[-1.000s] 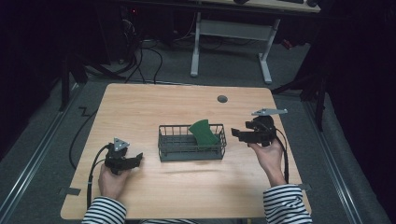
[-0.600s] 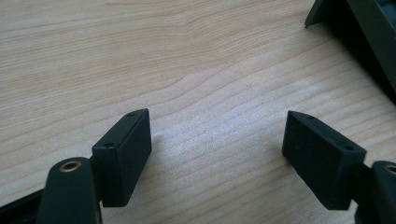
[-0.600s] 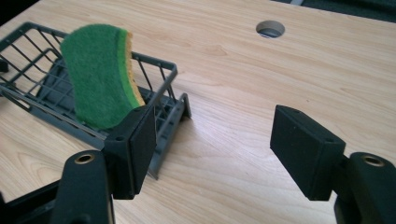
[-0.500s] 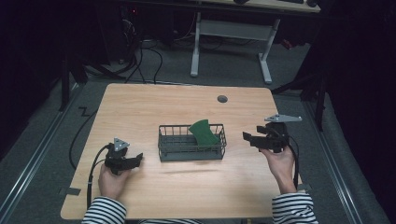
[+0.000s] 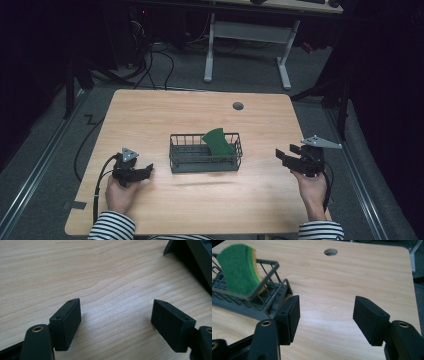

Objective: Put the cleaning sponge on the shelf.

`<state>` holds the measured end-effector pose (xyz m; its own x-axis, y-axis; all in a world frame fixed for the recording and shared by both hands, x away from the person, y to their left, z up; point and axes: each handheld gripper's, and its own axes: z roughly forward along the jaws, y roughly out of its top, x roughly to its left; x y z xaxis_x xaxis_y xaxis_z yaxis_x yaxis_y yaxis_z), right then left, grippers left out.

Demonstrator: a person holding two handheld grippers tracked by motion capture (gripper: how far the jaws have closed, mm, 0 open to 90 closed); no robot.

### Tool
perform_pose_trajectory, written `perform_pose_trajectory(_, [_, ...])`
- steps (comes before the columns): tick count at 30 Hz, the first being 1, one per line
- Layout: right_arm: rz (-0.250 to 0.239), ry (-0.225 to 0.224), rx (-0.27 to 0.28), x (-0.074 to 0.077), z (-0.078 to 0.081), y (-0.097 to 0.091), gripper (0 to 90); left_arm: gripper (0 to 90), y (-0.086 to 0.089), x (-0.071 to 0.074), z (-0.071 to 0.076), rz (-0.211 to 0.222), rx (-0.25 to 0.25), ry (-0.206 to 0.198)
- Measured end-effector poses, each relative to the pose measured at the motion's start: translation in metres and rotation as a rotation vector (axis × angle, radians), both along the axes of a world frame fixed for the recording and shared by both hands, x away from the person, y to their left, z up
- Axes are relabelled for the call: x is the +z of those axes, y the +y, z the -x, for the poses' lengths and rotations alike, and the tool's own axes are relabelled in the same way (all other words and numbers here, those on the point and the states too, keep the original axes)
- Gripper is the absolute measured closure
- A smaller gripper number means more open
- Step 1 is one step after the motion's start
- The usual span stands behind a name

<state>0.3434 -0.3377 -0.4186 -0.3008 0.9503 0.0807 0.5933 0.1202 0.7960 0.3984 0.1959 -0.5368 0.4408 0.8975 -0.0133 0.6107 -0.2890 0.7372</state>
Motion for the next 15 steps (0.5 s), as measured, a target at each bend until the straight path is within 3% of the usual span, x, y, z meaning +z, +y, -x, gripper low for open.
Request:
perform_pose_trajectory(3, [-0.016, 0.009, -0.017, -0.012, 0.005, -0.007, 39.3, 24.6, 0.0, 0.0, 0.0, 0.0, 0.0, -0.001])
perform_pose_trajectory(7, [-0.074, 0.019, -0.045, -0.033, 0.011, -0.017, 39.4, 24.5, 0.0, 0.0, 0.0, 0.001, 0.001, -0.001])
perform_pose_trajectory(11, [-0.1, 0.019, -0.049, -0.042, 0.013, -0.02, 39.1, 24.5, 0.0, 0.0, 0.0, 0.001, 0.001, -0.001])
perform_pose_trajectory(12, [-0.142, 0.02, -0.053, -0.049, 0.015, -0.021, 38.8, 24.5, 0.0, 0.0, 0.0, 0.001, 0.001, 0.0])
perform_pose_trajectory(15, [-0.15, 0.031, -0.055, -0.058, 0.015, -0.02, 38.6, 24.5, 0.0, 0.0, 0.0, 0.001, 0.001, -0.001])
